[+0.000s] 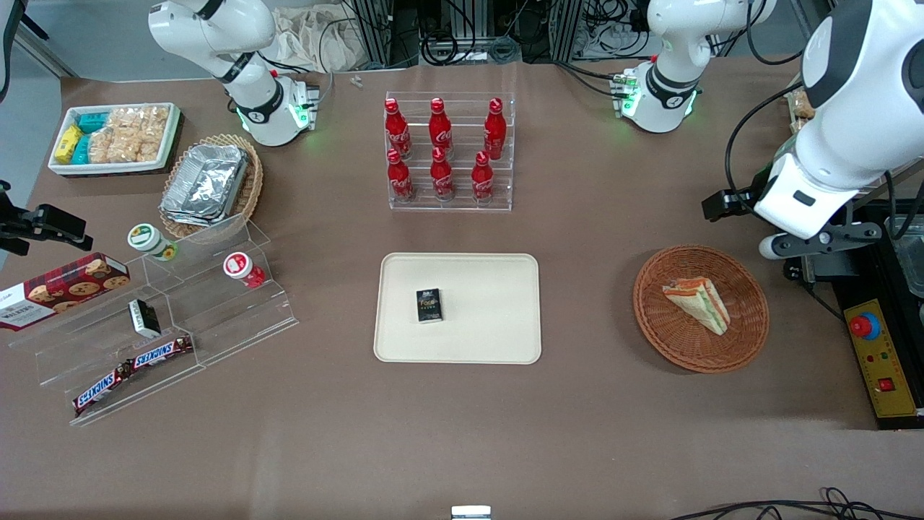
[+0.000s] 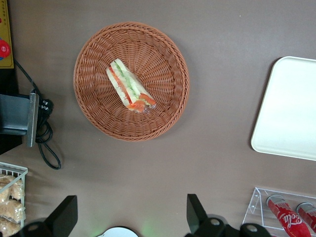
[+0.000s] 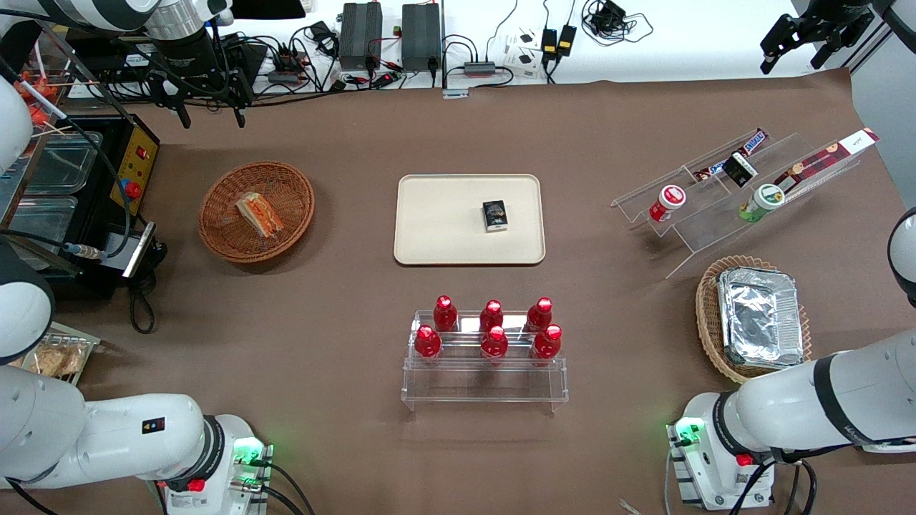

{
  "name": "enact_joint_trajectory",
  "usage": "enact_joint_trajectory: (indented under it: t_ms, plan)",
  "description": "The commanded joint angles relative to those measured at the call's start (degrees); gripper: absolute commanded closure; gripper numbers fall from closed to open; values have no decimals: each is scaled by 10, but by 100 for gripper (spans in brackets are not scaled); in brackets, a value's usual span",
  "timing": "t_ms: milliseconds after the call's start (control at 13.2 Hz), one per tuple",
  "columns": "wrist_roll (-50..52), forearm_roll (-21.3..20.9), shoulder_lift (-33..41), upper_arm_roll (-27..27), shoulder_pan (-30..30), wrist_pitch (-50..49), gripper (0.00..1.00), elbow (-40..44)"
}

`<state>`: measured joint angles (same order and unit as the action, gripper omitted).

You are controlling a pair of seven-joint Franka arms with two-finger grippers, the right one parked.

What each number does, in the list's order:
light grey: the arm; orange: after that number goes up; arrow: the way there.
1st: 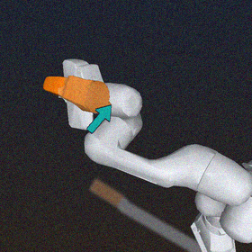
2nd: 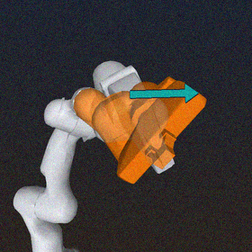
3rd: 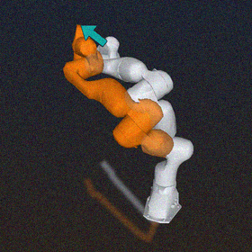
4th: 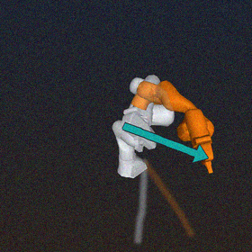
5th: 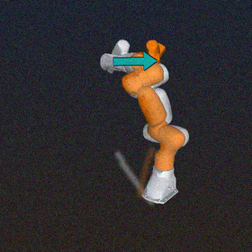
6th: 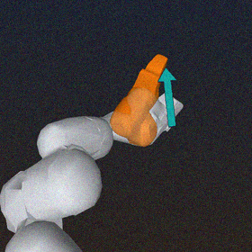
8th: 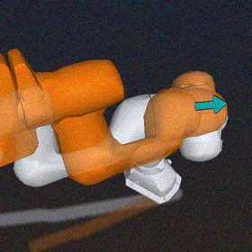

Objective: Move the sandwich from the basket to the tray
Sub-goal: 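Move the left gripper over the sandwich in the wicker basket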

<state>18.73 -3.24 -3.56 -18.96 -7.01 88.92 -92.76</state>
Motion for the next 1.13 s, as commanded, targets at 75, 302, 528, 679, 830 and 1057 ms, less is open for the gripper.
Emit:
enact_joint_trajectory:
  t_ms: [75, 302, 528, 679, 830, 1057]
  plan:
    - [0, -12, -21, -3, 2, -19, 1, 23]
    - [12, -19, -46, 10, -3, -5, 1, 16]
    - [133, -21, -23, 18, -3, 96, 1, -87]
    - [238, -32, 0, 18, -2, 190, 1, -179]
    - [317, -49, -14, 18, -3, 257, 1, -226]
    - [359, -70, -39, 48, -3, 338, 1, -273]
